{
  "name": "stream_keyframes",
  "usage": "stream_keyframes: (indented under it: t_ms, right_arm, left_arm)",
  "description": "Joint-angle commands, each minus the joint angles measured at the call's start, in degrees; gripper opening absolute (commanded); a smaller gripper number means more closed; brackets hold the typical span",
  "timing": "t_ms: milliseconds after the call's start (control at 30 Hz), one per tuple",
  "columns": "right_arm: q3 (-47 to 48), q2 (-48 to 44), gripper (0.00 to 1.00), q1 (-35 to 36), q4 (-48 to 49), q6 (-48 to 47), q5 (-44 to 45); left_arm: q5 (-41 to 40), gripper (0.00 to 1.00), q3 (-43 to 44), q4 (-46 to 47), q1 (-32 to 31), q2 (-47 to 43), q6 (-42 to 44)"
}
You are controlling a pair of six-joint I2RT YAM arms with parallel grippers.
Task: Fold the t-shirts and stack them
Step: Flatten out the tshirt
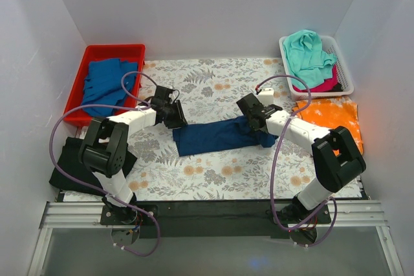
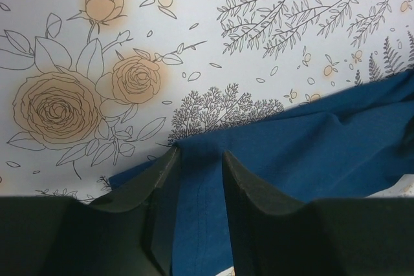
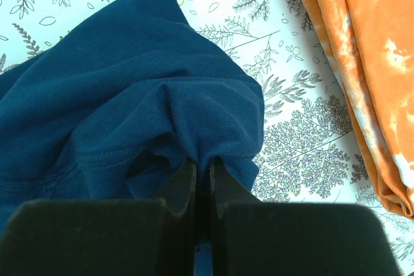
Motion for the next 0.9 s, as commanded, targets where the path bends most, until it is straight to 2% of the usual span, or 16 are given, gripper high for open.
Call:
stream_keyframes:
  t_ms: [0,100,233,300,333,467,600,700,733,867]
  right_arm:
    - [2.3,0.7,0.01,-0.3,-1.1,1.7,-0.7]
    - [2.3,0.8,0.01,-0.4,-1.2,1.9,-1.0]
    - [2.5,0.9,0.01,-0.5,-1.3,2.1,-1.0]
    - [2.9,0.8,0.01,-0.5,-1.4,2.1,-1.1]
    - [3.0,0.7,0.01,-0.5,-1.5,2.1,-1.1]
    - [3.6,0.0,0.01,-0.5,-1.6,1.9,-0.9]
    - [4.5,-1.3,0.01,-0.5,-2.0,1.4,-0.2]
    - [5.6,-3.0,0.01,-0.5,-2.0,0.6,0.4]
    - [6.1,-3.4,0.01,-0.5,-2.0,0.5,0.8]
    - [9.7,-5.1,0.01,-0.6,-2.0,-1.2,1.9]
  left_arm:
    - [-0.1,0.3,1.8,-1.2,-0.6,0.4,0.4]
    - [-0.4,0.29,1.8,-1.6,-0.9,1.1,0.9]
    - [-1.4,0.2,2.2,-2.2,-0.8,1.9,1.4]
    - [-2.5,0.12,2.8,-2.9,-0.9,2.0,1.9]
    - [-3.2,0.01,3.6,-3.2,-0.8,1.9,2.0]
    - [-6.6,0.0,6.9,-5.6,-0.9,1.3,2.4]
    - [-13.8,0.0,10.1,-9.6,-0.9,-1.9,2.2]
    - [-23.1,0.0,10.8,-10.3,-0.9,-8.0,3.0]
    - [-29.0,0.0,10.7,-10.3,-0.9,-9.9,3.4]
    - [-39.7,0.0,11.2,-10.2,-0.9,-18.0,6.8]
